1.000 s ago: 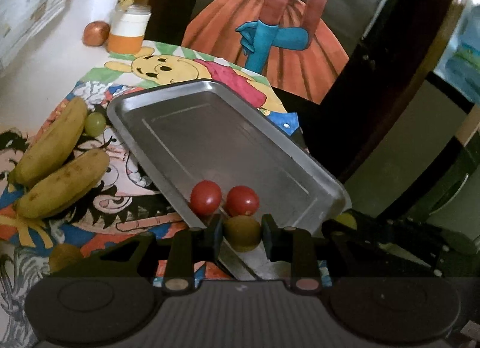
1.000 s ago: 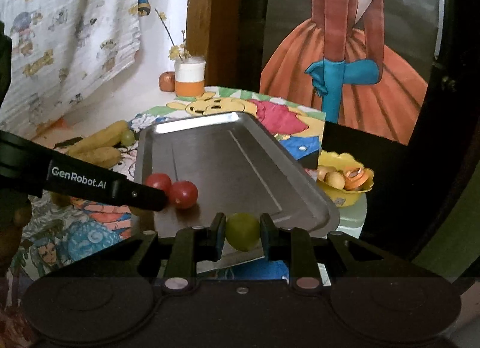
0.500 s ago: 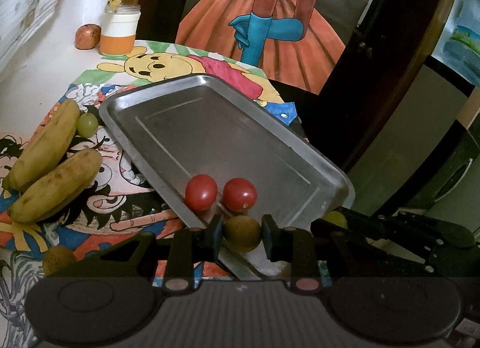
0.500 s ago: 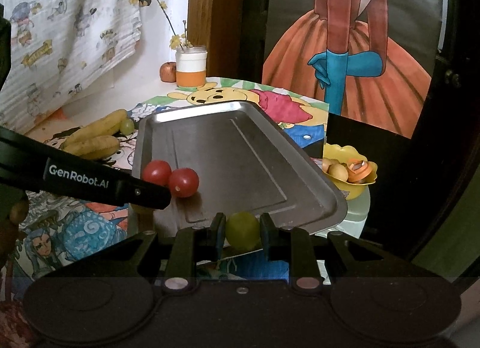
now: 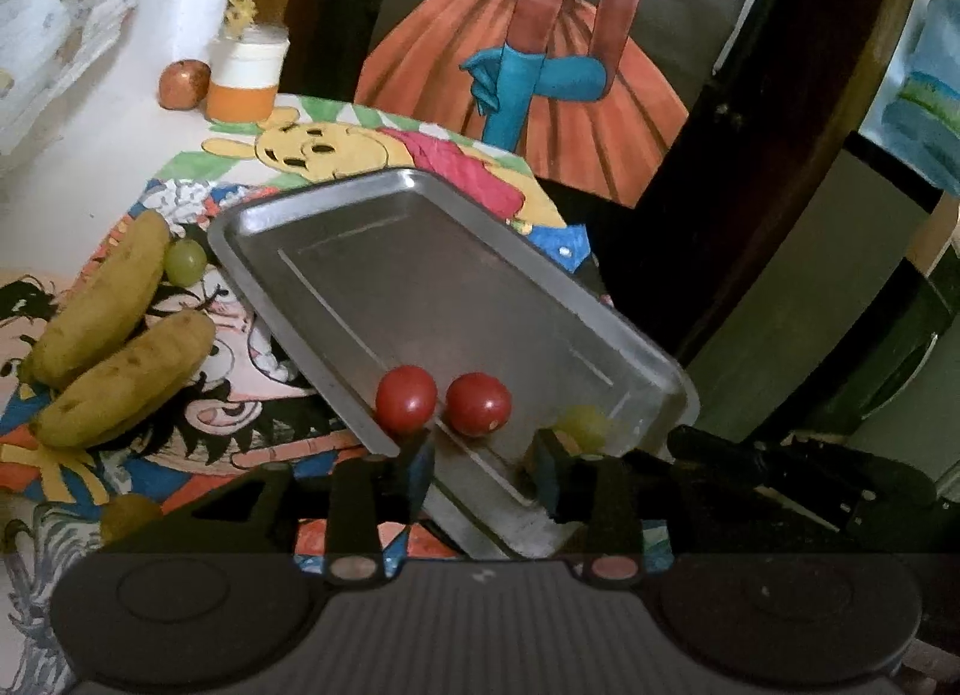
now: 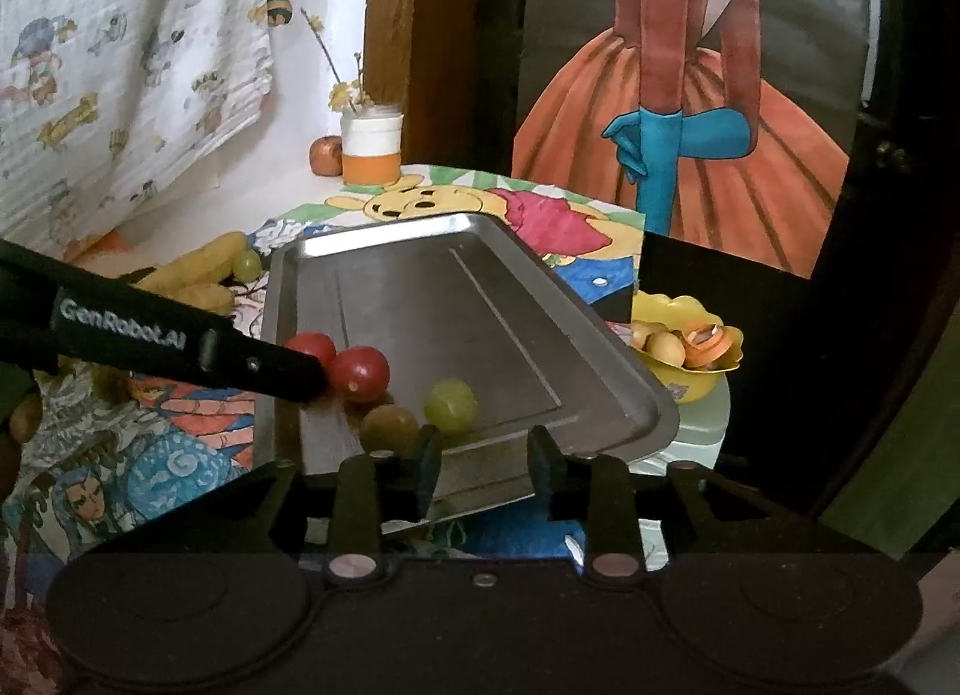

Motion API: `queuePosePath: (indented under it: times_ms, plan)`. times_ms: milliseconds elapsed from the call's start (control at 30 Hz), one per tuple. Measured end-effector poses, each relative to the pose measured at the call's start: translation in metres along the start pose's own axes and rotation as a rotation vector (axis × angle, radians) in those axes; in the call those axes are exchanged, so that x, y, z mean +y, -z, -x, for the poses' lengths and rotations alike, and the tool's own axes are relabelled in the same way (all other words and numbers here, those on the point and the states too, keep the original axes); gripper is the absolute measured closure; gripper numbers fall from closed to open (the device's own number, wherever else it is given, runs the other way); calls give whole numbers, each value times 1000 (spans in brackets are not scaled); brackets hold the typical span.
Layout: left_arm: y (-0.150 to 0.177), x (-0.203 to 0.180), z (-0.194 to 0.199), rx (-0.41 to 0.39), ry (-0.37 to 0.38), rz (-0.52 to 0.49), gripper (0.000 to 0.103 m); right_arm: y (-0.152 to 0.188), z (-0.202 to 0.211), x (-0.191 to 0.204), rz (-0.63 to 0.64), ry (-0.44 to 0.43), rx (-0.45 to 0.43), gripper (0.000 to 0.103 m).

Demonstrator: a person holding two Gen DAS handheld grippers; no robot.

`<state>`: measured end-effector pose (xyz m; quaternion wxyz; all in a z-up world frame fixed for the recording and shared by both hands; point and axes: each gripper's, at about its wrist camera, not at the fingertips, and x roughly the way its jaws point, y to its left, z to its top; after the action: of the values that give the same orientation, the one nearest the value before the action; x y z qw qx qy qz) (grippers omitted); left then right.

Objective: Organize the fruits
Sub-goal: 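Lift both tools away from the tray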

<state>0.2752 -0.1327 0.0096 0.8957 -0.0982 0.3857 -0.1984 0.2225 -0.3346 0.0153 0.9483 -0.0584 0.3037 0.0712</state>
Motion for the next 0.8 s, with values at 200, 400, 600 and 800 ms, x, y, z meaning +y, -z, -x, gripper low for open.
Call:
queuePosePath:
  times_ms: [200, 400, 600, 800]
  plan:
    - [2, 4, 23, -53, -14, 56, 36, 2, 19, -1, -30, 14, -23, 52]
    - [13, 8, 55, -131, -55, 112, 4, 4, 45, 3, -62, 8, -63, 35]
    - [29, 10, 86, -139, -89, 146, 0, 9, 82, 14, -85, 1, -112, 17]
    - [51, 5, 118, -96, -178, 107, 0, 14, 123, 33, -62, 0, -114, 2]
